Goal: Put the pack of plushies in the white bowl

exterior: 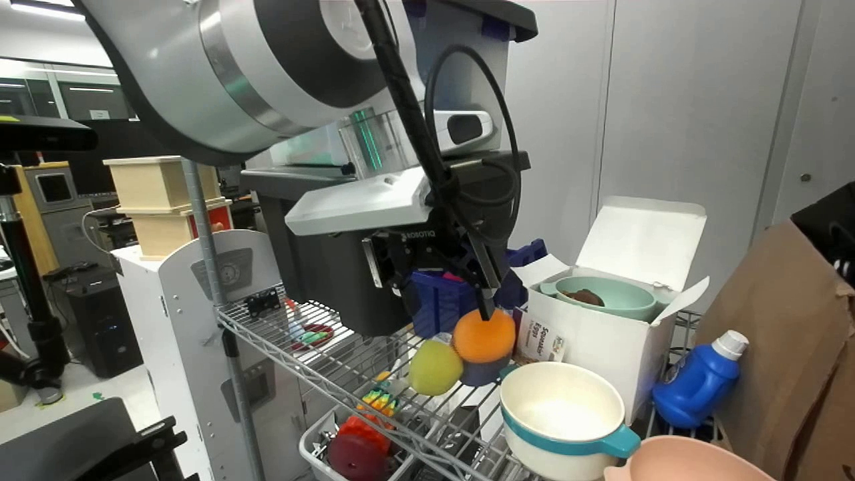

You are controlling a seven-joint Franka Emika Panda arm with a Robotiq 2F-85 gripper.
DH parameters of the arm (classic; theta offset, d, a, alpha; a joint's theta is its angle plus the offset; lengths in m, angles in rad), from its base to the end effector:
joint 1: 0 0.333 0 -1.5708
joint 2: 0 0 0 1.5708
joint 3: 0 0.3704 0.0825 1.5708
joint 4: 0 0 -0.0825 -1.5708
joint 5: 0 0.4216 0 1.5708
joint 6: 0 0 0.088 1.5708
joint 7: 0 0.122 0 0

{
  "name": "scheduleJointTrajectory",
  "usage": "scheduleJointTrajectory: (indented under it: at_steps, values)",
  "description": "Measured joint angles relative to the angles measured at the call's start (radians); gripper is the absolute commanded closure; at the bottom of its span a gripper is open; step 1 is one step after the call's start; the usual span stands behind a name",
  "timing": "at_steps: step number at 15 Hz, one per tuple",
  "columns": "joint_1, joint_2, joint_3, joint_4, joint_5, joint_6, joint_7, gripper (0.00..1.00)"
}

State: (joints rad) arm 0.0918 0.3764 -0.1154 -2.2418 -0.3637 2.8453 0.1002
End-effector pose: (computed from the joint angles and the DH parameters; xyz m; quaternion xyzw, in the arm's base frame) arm 0.6059 0.0032 0.2233 0.9834 0.1114 0.1128 0.0882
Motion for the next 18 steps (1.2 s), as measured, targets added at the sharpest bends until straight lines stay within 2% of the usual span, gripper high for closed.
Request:
scheduleJointTrajectory:
  at_steps: [3,7,14,15,16,18]
  values:
    - [0.085,0.061,-0.078,0.027,-0.046,0.064,0.106,0.0]
    - [0.168,0.152,-0.153,0.072,-0.042,0.118,0.176,0.0]
    - [0.202,0.25,-0.166,0.128,0.046,0.139,0.19,0.0]
    - [0.206,0.254,-0.166,0.132,0.06,0.139,0.19,0.04]
    - [0.21,0.255,-0.165,0.134,0.072,0.139,0.19,0.26]
    - [0.219,0.257,-0.165,0.137,0.089,0.139,0.19,0.29]
